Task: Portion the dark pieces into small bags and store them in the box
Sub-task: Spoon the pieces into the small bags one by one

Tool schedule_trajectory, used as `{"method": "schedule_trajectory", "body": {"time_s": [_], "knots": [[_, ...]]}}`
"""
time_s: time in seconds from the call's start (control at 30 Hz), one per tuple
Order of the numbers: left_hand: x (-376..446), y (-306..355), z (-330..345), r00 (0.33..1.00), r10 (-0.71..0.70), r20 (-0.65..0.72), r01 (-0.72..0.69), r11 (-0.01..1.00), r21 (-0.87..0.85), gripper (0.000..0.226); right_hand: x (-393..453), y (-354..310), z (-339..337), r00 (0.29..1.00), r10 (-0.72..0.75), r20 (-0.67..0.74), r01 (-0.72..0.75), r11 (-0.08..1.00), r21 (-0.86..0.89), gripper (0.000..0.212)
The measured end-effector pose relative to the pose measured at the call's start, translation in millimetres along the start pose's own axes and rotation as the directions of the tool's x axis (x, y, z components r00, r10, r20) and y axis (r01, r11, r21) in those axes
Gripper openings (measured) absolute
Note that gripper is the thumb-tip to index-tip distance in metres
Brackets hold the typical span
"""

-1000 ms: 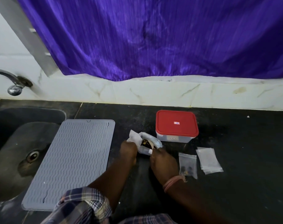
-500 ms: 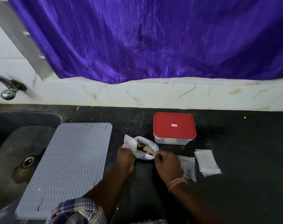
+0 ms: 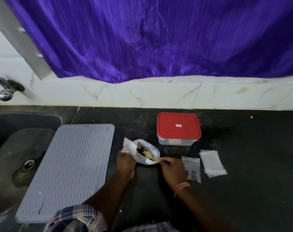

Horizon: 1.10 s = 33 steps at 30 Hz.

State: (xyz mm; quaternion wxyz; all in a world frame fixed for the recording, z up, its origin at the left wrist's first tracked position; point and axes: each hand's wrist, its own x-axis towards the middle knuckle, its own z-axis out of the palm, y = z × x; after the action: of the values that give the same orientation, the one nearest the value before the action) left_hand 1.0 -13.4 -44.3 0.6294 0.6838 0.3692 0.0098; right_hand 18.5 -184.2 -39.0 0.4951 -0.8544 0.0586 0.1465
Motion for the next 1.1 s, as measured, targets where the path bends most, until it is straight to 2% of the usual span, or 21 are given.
{"method": "schedule_trajectory", "body": {"time_s": [0.03, 0.07, 0.1, 0.13, 0.17, 0.2, 0.23, 0.27, 0.37, 0.43, 0.5, 0.53, 0.6, 0.63, 0.7, 0.8, 0.9, 0.93, 1.03, 1.1], "knots": [[-7.2, 7.2, -2.1, 0.998, 0.053, 0.033, -0.052, 0.998, -0.043, 0.022, 1.1, -0.4, -0.7, 0.999, 0.033, 0.005, -0.033, 0.998, 0.047, 0.016], [-18.4, 18.8, -3.8, 0.981, 0.128, 0.146, -0.12, 0.991, -0.062, 0.031, 1.7, -0.7, -0.7, 0.998, 0.067, 0.004, -0.067, 0.994, 0.087, 0.016], [-27.9, 30.3, -4.4, 0.93, 0.23, 0.285, -0.212, 0.973, -0.094, 0.033, 2.2, -2.2, -0.3, 0.995, 0.1, 0.001, -0.1, 0.989, 0.111, 0.016], [-34.6, 40.7, -4.0, 0.838, 0.317, 0.444, -0.278, 0.948, -0.154, 0.03, 2.9, -3.5, 0.9, 0.991, 0.132, 0.001, -0.131, 0.983, 0.127, 0.016], [-33.6, 48.3, -3.6, 0.758, 0.358, 0.545, -0.315, 0.933, -0.175, 0.032, 5.0, -4.2, 2.2, 0.985, 0.171, 0.003, -0.17, 0.974, 0.151, 0.015], [-32.8, 53.1, -3.6, 0.708, 0.372, 0.6, -0.324, 0.926, -0.191, 0.036, 6.7, -4.9, 3.1, 0.977, 0.213, 0.01, -0.211, 0.959, 0.188, 0.015], [-31.6, 56.7, -5.1, 0.715, 0.362, 0.598, -0.292, 0.932, -0.215, 0.037, 7.8, -5.4, 3.7, 0.968, 0.249, 0.016, -0.246, 0.943, 0.225, 0.017], [-32.9, 55.7, -4.8, 0.734, 0.363, 0.574, -0.278, 0.932, -0.233, 0.035, 8.1, -5.0, 4.1, 0.962, 0.273, 0.013, -0.267, 0.93, 0.251, 0.019], [-51.9, 59.7, -3.1, 0.849, 0.353, 0.394, -0.268, 0.929, -0.256, 0.03, 4.6, -2.5, 4.1, 0.966, 0.258, -0.025, -0.241, 0.932, 0.271, 0.018], [-48.9, 54.4, -1.3, 0.908, 0.254, 0.332, -0.181, 0.955, -0.233, 0.039, 0.8, -2.6, 4.4, 0.97, 0.235, -0.057, -0.212, 0.939, 0.27, 0.017], [-27.6, 38.8, -2.6, 0.923, 0.197, 0.329, -0.158, 0.977, -0.141, 0.029, -0.2, -2.0, 4.9, 0.97, 0.228, -0.078, -0.202, 0.944, 0.26, 0.016], [-14.6, 27.2, -1.5, 0.949, 0.158, 0.275, -0.137, 0.986, -0.094, 0.026, -0.6, -3.3, 4.4, 0.971, 0.226, -0.085, -0.199, 0.949, 0.243, 0.016], [0.8, 14.4, 1.9, 0.999, -0.013, 0.044, 0.018, 0.993, -0.119, 0.02, -0.7, -5.4, 2.6, 0.972, 0.215, -0.096, -0.189, 0.955, 0.227, 0.016], [5.4, 9.6, 3.0, 0.994, -0.083, -0.072, 0.072, 0.986, -0.151, 0.022, -0.1, -5.6, 2.1, 0.973, 0.207, -0.101, -0.178, 0.955, 0.238, 0.017], [7.6, 11.9, 5.5, 0.971, -0.087, -0.221, 0.062, 0.991, -0.119, 0.027, 0.8, -6.3, 0.7, 0.973, 0.203, -0.11, -0.169, 0.951, 0.261, 0.017], [8.5, 21.3, -1.6, 0.955, -0.03, -0.295, 0.058, 0.995, 0.085, 0.026, 1.8, -8.0, -1.1, 0.977, 0.186, -0.101, -0.15, 0.945, 0.291, 0.017], [6.3, 27.7, -8.5, 0.924, 0.049, -0.38, -0.005, 0.993, 0.115, 0.025, 1.2, -9.7, -2.0, 0.98, 0.173, -0.096, -0.137, 0.943, 0.303, 0.016], [6.2, 28.6, -10.0, 0.909, 0.101, -0.404, -0.049, 0.989, 0.138, 0.027, 0.8, -9.6, -1.6, 0.98, 0.173, -0.095, -0.137, 0.943, 0.302, 0.015], [6.0, 27.3, -13.2, 0.904, 0.226, -0.362, -0.103, 0.939, 0.33, 0.019, -0.2, -7.3, 1.2, 0.982, 0.162, -0.093, -0.13, 0.95, 0.283, 0.017], [3.0, 28.4, -14.6, 0.911, 0.257, -0.323, -0.145, 0.932, 0.331, 0.015, -1.9, -6.2, 1.9, 0.986, 0.13, -0.101, -0.103, 0.967, 0.235, 0.017]]}}
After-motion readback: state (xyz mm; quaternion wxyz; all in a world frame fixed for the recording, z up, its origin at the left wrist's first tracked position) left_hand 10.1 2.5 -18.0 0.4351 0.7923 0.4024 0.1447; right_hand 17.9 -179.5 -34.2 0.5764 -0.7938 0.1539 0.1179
